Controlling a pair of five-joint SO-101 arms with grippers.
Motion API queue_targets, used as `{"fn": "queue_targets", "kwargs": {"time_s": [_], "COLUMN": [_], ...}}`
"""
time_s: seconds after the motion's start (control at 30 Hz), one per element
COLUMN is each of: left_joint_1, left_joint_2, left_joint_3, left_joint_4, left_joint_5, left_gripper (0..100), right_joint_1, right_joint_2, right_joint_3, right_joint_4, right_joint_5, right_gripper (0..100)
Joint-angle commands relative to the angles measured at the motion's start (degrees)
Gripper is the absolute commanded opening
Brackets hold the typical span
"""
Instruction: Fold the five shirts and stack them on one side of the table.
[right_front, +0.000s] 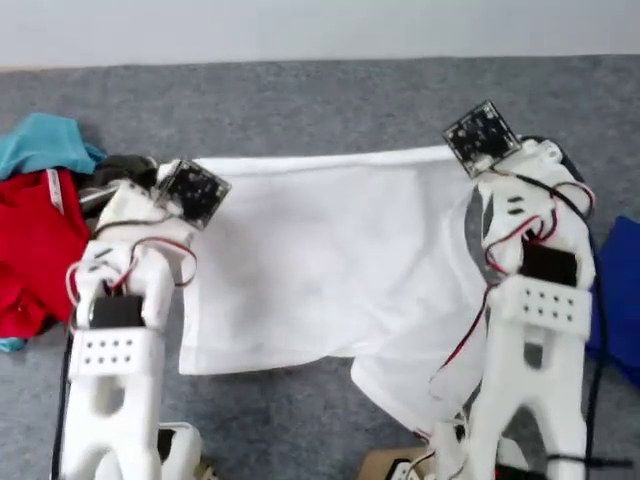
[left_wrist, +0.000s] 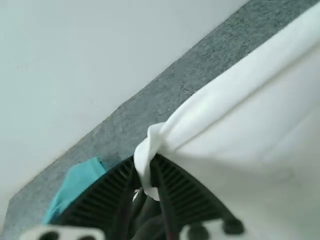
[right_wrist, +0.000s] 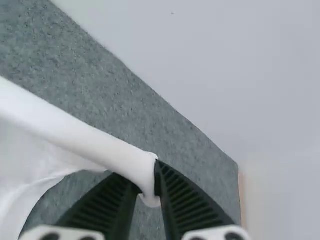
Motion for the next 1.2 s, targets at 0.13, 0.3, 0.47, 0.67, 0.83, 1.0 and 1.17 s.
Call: {"fn": "queue_targets", "kwargs": {"time_s": [0.13,0.3,0.47,0.67,0.83,1.0,1.17], "left_joint_1": [-0.6,-0.5,-0.6,-0.6,-0.6,-0.5,0.0], "left_joint_2": [19.6,34.1,47.4,59.9,69.2,78.0,83.9], "left_joint_3": [-18.0,-31.2,-43.9,-56.2,-66.1,-74.3,-79.9], "left_joint_4": [-2.3,-2.0,-2.0,-2.0,-2.0,-2.0,-2.0], "left_joint_5": [-0.4,-0.4,-0.4,-0.4,-0.4,-0.5,-0.5], "left_gripper": [1,1,1,1,1,1,1], "right_joint_1": [-1.6,-1.4,-1.4,-1.4,-1.5,-1.5,-1.8], "right_joint_2": [8.5,18.2,28.7,39.7,48.3,55.5,59.2], "right_joint_3": [-5.2,-15.6,-26.7,-37.3,-45.8,-52.9,-55.4], "right_joint_4": [-8.7,-8.7,-8.6,-8.4,-8.3,-8.2,-8.1], "right_joint_5": [0.4,0.4,0.4,0.4,0.4,0.4,0.6], "right_gripper": [1.1,1.1,1.1,1.1,1.1,1.1,1.0]}}
